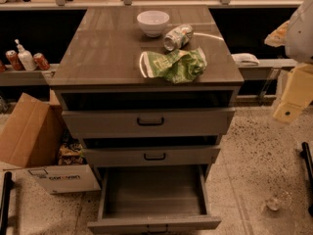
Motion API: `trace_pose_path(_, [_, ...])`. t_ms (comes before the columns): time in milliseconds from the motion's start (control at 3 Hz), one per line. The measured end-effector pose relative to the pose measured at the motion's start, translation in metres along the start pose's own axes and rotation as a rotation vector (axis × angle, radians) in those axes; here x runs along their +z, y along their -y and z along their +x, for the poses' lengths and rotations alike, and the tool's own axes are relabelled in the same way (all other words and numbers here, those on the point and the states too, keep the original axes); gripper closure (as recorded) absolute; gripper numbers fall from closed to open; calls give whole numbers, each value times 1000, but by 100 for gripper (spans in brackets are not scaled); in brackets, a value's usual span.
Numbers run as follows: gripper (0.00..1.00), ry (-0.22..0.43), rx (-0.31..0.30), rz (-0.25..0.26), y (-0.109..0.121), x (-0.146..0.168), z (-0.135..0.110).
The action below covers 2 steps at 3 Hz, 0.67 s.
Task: Close bottom drawer
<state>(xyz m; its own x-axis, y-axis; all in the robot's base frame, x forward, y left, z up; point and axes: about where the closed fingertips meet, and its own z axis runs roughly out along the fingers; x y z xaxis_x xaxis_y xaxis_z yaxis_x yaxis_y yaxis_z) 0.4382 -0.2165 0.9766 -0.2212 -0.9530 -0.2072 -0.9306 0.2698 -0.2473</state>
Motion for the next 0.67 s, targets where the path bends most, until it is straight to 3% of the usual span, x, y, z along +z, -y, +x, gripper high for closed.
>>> trace_pose_path(333, [0,0,1,-1,0,0,0])
trace_pose_path(667, [0,12,52,-40,-3,15,13])
